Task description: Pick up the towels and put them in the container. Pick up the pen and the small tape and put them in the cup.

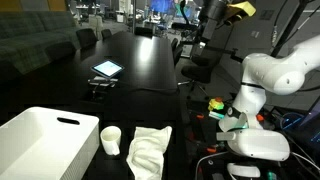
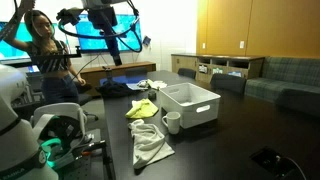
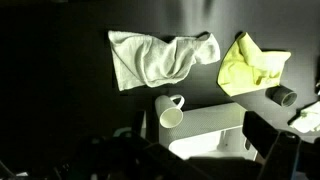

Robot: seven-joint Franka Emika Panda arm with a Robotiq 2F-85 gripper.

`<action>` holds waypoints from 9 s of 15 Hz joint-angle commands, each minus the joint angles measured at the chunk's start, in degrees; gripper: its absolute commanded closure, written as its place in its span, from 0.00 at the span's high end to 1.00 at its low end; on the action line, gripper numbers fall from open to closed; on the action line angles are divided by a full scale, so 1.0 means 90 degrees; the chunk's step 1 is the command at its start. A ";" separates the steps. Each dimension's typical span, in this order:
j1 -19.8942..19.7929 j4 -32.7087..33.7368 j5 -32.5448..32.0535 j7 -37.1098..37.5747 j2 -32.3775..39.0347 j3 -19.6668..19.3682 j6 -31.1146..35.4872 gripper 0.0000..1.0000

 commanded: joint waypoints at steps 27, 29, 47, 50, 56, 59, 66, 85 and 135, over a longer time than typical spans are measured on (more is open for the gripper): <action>0.0431 0.0062 0.5079 0.0931 0.5730 0.0745 0.3636 1.00; 0.0420 0.0351 0.5177 0.1180 0.6299 0.0811 0.3720 1.00; 0.0556 0.0505 0.6250 0.4022 0.8037 0.0689 0.5187 1.00; 0.0606 0.0447 0.6350 0.4251 0.8093 0.0641 0.5643 1.00; 0.0941 0.0682 0.4956 0.5298 0.8514 0.0359 0.5866 1.00; 0.1044 0.0832 0.4297 0.5764 0.8718 0.0254 0.5794 1.00; 0.1326 0.1140 0.2881 0.7445 0.9283 -0.0250 0.5888 1.00; 0.1172 0.1604 0.0609 0.9406 0.9327 -0.0485 0.5499 0.03; 0.0533 0.4789 -0.4058 0.3935 0.5349 0.1083 0.3144 0.05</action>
